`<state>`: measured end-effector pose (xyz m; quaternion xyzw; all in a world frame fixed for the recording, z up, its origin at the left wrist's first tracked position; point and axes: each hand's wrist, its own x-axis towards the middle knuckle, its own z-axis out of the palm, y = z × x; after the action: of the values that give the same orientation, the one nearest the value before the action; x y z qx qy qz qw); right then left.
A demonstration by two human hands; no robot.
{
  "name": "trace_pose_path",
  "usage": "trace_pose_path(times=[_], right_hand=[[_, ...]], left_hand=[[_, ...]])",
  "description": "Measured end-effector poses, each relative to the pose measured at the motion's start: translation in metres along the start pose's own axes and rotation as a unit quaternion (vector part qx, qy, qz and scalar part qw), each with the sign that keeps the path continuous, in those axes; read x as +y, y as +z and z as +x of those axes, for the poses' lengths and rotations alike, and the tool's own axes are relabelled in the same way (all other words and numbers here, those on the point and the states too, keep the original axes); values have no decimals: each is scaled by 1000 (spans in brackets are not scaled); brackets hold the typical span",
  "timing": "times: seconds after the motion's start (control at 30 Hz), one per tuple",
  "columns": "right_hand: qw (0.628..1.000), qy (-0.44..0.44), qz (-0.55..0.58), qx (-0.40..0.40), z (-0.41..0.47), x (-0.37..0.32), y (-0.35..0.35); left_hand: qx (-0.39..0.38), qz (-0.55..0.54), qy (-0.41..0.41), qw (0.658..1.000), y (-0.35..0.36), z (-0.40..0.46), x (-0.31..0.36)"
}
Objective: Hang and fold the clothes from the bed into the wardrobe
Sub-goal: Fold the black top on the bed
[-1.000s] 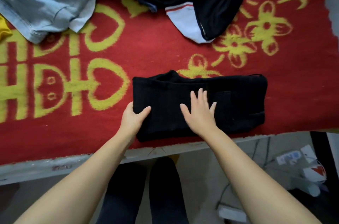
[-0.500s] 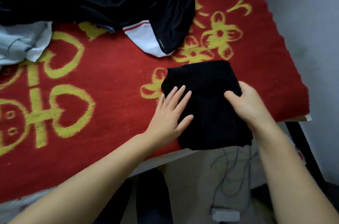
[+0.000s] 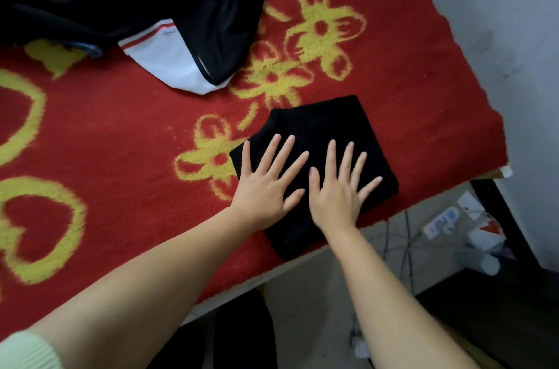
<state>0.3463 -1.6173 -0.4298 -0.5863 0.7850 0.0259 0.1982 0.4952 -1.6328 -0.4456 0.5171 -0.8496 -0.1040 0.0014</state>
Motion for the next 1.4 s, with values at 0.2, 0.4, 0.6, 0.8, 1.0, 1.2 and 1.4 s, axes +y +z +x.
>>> trace_pose_path(times=[0.2, 0.4, 0.6, 0.8, 1.0, 1.2, 1.4], right_hand=[[1000, 11, -20, -2, 14, 1, 12], [996, 32, 15, -86, 9, -6, -15], [991, 60, 53, -108, -55, -60, -6], [992, 95, -56, -63, -84, -81, 37], [990, 68, -94, -85, -64, -72, 30], [995, 27, -47, -83, -61, -56, -46], [992, -86, -95, -22, -73, -76, -134]], left_hand=[[-58, 7, -11, 998, 3, 9, -3], [-153, -55, 169, 972, -29, 3, -48], [-159, 138, 337, 918, -43, 13, -97], [-82, 187, 341, 917, -28, 21, -82], [-100, 207, 330, 916, -26, 31, -78], [-138, 199, 305, 921, -90, 45, -49], [-105, 195, 211, 952, -181, 19, -55]])
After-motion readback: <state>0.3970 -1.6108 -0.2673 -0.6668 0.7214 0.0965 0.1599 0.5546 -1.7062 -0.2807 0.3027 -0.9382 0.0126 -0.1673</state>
